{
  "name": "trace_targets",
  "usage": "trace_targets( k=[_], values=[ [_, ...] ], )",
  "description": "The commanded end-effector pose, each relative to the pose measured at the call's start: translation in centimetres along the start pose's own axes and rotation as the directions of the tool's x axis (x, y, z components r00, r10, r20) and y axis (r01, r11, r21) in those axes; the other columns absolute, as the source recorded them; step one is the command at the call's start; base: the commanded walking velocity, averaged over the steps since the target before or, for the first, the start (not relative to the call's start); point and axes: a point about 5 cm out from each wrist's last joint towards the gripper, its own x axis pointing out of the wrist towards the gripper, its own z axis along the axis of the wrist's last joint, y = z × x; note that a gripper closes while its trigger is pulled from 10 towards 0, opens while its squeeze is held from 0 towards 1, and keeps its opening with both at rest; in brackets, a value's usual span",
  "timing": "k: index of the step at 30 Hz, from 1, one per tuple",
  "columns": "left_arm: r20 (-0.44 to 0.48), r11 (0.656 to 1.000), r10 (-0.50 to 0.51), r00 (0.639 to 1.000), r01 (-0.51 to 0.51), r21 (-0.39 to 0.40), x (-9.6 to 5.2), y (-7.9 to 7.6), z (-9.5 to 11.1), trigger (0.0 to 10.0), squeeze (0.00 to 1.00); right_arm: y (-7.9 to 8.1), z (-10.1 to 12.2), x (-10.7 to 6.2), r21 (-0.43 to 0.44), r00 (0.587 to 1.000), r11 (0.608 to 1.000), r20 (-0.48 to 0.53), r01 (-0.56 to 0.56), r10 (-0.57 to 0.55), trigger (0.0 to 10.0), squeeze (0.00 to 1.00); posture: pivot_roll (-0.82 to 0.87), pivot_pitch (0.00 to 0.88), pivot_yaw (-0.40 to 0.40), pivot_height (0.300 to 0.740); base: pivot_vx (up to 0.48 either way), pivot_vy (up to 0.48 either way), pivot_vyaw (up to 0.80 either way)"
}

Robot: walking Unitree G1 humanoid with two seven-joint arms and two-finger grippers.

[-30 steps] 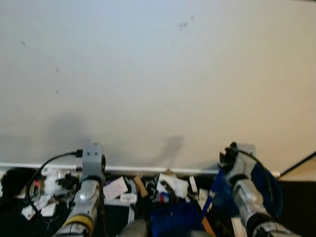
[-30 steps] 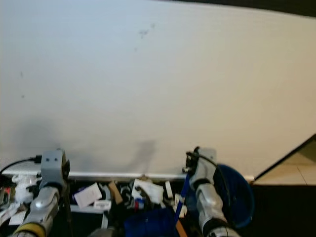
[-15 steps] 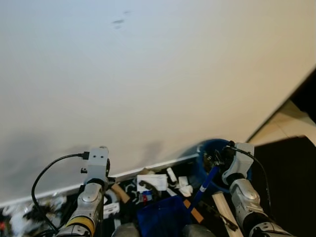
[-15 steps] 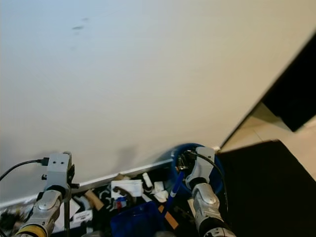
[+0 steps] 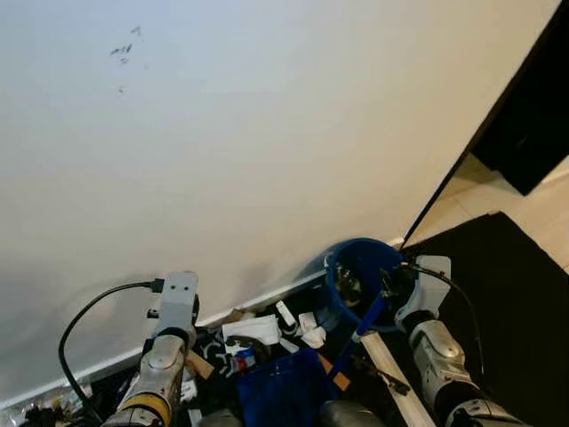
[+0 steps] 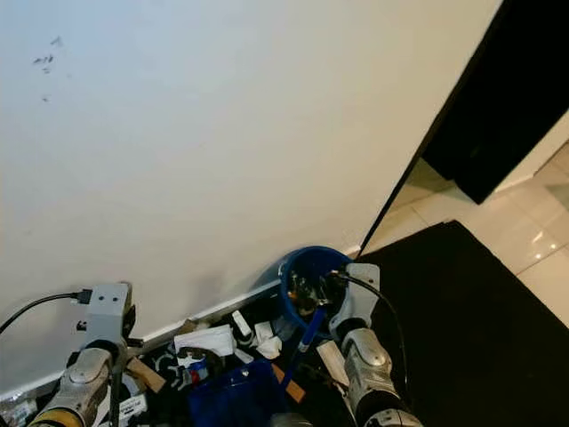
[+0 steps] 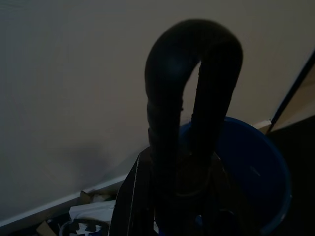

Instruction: Sweep floor

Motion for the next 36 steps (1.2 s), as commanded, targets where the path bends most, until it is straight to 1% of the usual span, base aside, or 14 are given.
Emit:
trace_targets(
  k=[1,5,7,10,11,12,17,18,24,28,30,32,34,36],
  values=[
    [-0.089,0.999,0.007,0.996,-0.01,-0.034,-0.9,-0.1,-2.1,10.0,0.0,0.4,-3.9,-1.8,0.024,0.979,1.0,-0.203,-0.01,0.015,10.0,0.0,0.12,0.0,-0.056,0.74,0.0,0.0,0.0],
    [-0.052,0.998,0.046,0.998,-0.048,-0.043,-0.8,0.6,-1.6,10.0,0.0,0.4,-3.9,-1.8,0.024,0.978,1.0,-0.207,-0.012,0.016,10.0,0.0,0.13,0.0,-0.061,0.74,0.0,0.0,0.0],
    [0.038,0.992,0.118,0.992,-0.116,-0.055,-0.5,2.0,-0.1,10.0,0.0,0.3,-3.8,-1.7,0.023,0.978,1.0,-0.209,-0.01,0.015,10.0,0.0,0.13,0.0,-0.063,0.74,0.0,0.0,0.0],
    [0.207,0.96,0.269,0.941,-0.245,-0.137,-0.3,4.6,3.0,10.0,0.0,0.1,-3.6,-1.5,0.02,0.978,1.0,-0.209,-0.01,0.014,10.0,0.0,0.14,0.0,-0.071,0.74,0.0,0.0,0.0],
    [0.207,0.96,0.269,0.941,-0.245,-0.137,-0.3,4.6,3.0,10.0,0.0,0.1,-3.6,-1.5,0.02,0.978,1.0,-0.209,-0.01,0.014,10.0,0.0,0.14,0.0,-0.071,0.74,0.0,0.0,0.0],
    [0.279,0.949,0.308,0.91,-0.272,-0.161,-0.3,5.7,4.6,10.0,0.0,0.0,-3.5,-1.4,0.018,0.978,1.0,-0.208,-0.013,0.016,10.0,0.0,0.14,0.0,-0.072,0.74,0.0,0.0,0.0],
    [0.357,0.953,0.3,0.885,-0.264,-0.146,-0.2,6.6,6.5,10.0,0.0,0.0,-3.2,-1.2,0.016,0.978,1.0,-0.207,-0.019,0.022,10.0,0.0,0.15,0.0,-0.078,0.74,0.0,0.0,0.0],
    [0.371,0.965,0.263,0.891,-0.241,-0.103,-0.2,6.6,6.7,10.0,0.0,0.0,-3.2,-1.2,0.016,0.977,1.0,-0.21,-0.023,0.025,10.0,0.0,0.15,0.0,-0.076,0.74,0.0,0.0,0.0],
    [0.342,0.978,0.206,0.917,-0.199,-0.055,-0.3,5.7,5.4,10.0,0.0,0.2,-3.3,-1.2,0.019,0.975,1.0,-0.221,-0.025,0.028,10.0,0.0,0.15,0.0,-0.068,0.74,0.0,0.0,0.0],
    [0.281,0.979,0.202,0.938,-0.192,-0.064,-1.5,4.7,2.5,10.0,0.0,0.1,-3.9,-1.7,0.024,0.972,1.0,-0.234,-0.016,0.022,10.0,0.0,0.14,0.0,-0.067,0.74,0.0,0.0,0.0],
    [0.267,0.978,0.207,0.941,-0.195,-0.068,-1.7,4.7,2.0,10.0,0.0,0.0,-4.0,-1.7,0.024,0.972,1.0,-0.236,-0.015,0.021,10.0,0.0,0.14,0.0,-0.067,0.74,0.0,0.0,0.0],
    [0.224,0.981,0.192,0.956,-0.183,-0.061,-2.0,4.5,0.9,10.0,0.0,-0.1,-4.1,-1.9,0.023,0.97,1.0,-0.241,-0.012,0.017,10.0,0.0,0.14,0.0,-0.068,0.74,0.0,0.0,0.0],
    [0.053,0.994,0.101,0.993,-0.103,0.039,-3.7,3.9,-3.3,10.0,0.0,-0.4,-4.4,-2.2,0.015,0.967,1.0,-0.255,0.001,0.003,10.0,0.0,0.14,0.0,-0.069,0.74,0.0,0.0,0.0],
    [0.019,0.991,0.126,0.992,-0.126,0.034,-4.4,4.4,-4.3,10.0,0.0,-0.5,-4.4,-2.2,0.013,0.967,1.0,-0.254,0.008,-0.004,10.0,0.0,0.14,0.0,-0.073,0.74,0.0,0.0,0.0]
  ],
)
